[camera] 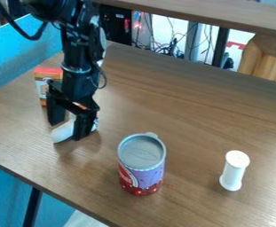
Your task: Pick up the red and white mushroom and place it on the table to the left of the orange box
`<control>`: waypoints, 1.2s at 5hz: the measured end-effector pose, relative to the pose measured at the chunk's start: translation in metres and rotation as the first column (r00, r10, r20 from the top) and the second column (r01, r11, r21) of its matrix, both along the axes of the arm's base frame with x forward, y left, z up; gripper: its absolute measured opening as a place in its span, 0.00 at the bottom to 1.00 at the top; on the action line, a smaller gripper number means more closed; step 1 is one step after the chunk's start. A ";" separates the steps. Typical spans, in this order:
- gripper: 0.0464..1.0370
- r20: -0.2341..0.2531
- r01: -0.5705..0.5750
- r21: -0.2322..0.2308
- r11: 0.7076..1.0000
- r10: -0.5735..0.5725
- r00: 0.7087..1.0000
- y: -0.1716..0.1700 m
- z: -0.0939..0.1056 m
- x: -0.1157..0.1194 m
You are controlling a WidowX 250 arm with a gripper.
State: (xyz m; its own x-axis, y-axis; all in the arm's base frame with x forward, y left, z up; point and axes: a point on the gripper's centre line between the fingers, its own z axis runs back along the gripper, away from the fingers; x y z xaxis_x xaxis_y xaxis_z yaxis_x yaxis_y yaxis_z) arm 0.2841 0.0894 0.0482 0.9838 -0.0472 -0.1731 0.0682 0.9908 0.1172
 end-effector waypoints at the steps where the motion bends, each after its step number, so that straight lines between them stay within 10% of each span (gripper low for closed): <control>1: 0.96 -0.024 -0.010 0.031 0.999 0.011 1.000 0.005 -0.007 -0.001; 4: 0.90 -0.050 -0.041 0.062 0.997 0.044 0.998 0.011 -0.022 0.002; 6: 0.39 -0.011 -0.049 0.005 0.999 0.050 0.999 0.006 -0.026 0.001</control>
